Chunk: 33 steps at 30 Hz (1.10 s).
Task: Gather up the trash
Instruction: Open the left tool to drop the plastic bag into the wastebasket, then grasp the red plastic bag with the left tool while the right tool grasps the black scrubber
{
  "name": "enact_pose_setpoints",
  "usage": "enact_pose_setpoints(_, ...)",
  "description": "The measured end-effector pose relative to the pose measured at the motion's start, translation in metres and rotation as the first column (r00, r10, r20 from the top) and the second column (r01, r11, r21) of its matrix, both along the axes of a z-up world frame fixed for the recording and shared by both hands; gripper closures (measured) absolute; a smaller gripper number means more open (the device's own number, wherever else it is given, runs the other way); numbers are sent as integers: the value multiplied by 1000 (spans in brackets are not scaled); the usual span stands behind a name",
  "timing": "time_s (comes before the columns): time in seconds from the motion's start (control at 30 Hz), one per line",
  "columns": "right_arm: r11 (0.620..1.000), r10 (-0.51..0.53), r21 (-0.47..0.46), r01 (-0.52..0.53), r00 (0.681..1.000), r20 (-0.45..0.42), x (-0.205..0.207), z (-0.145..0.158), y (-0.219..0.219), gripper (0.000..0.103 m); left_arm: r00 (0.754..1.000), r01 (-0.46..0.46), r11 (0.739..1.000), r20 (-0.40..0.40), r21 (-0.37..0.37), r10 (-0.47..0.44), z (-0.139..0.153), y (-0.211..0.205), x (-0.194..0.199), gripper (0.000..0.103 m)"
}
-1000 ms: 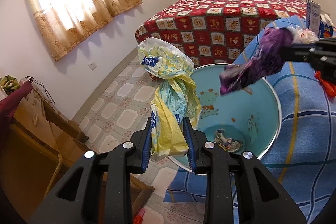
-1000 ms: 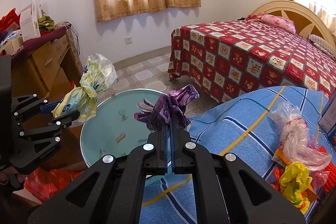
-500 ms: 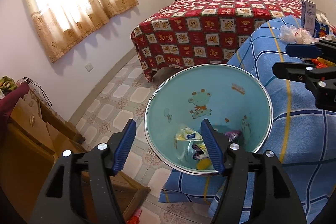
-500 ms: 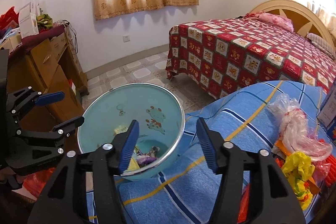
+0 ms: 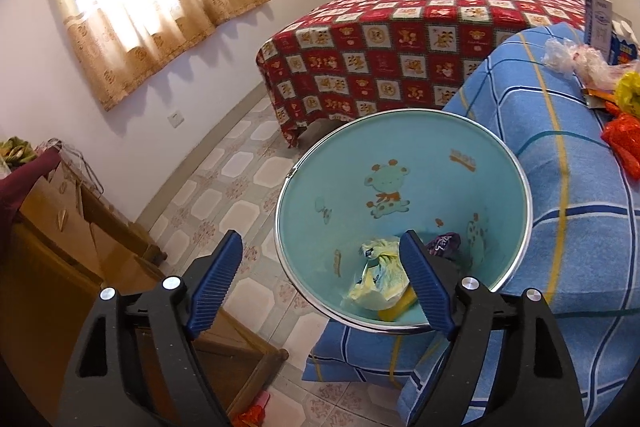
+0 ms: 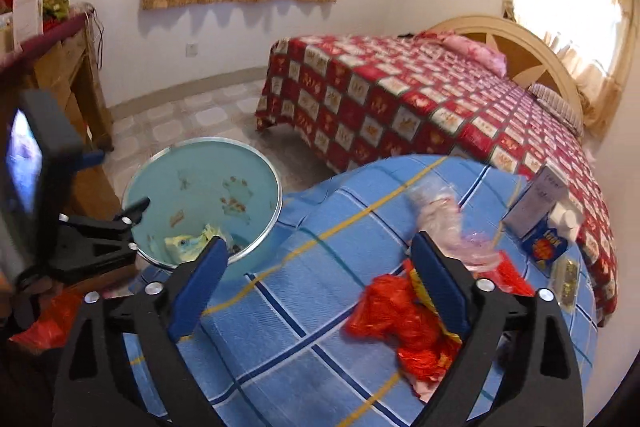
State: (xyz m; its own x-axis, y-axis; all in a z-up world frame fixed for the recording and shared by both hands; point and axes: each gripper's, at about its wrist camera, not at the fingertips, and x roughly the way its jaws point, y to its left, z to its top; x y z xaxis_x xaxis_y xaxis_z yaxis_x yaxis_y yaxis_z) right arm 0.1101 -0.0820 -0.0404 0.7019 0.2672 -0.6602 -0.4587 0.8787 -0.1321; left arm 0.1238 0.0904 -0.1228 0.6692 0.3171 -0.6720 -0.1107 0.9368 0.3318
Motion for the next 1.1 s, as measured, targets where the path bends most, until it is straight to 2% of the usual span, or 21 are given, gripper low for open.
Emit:
enact_pose_setpoints(0.13,995,-66,71,66,998,10,1,-3,-41,11,1000,24,1000,7,-10,-24,5,-8,-5,21)
enact_pose_setpoints(0.17,993,-85,88,83,996,11,0,-4,-51,11,999,33,999,15,-16,-32,7,-13,-6,18)
enact_pose_setpoints(0.23,981,-151,123,148,988,16,-3,-8,-82,11,998,58,998,22,-24,-57,9,-23,-5,16)
enact_pose_setpoints(0.37,927,-347,149,344,938,-10,-8,-25,-162,11,990,138,990,14,-23,-137,4,-60,0,16)
enact_pose_setpoints(0.5,853,-503,130,505,863,-50,-16,-47,-229,11,974,227,973,23,-41,-227,6,-105,6,16)
enact_pose_setpoints(0.63,802,-579,132,583,812,-73,-30,-63,-271,11,944,327,944,60,-47,-324,14,-157,8,16)
enact_pose_setpoints(0.83,770,-612,161,617,786,-89,-43,-79,-302,11,900,435,899,58,-49,-433,6,-217,17,18)
enact_pose_setpoints(0.87,766,-613,172,619,785,-96,-44,-81,-304,11,895,446,893,39,-63,-444,1,-224,21,24)
enact_pose_setpoints(0.93,763,-612,185,620,784,-102,-47,-84,-307,11,885,465,881,4,-93,-466,-7,-232,27,43)
enact_pose_setpoints(0.97,763,-610,189,618,786,-105,-47,-86,-308,11,877,474,873,-26,-112,-480,-13,-237,30,65)
enact_pose_setpoints(1.03,765,-605,199,612,790,-104,-47,-86,-308,11,869,480,863,-51,-160,-493,-16,-237,32,90)
enact_pose_setpoints(1.1,762,-607,211,613,789,-99,-47,-84,-309,11,862,496,853,-31,-160,-507,-10,-235,25,99)
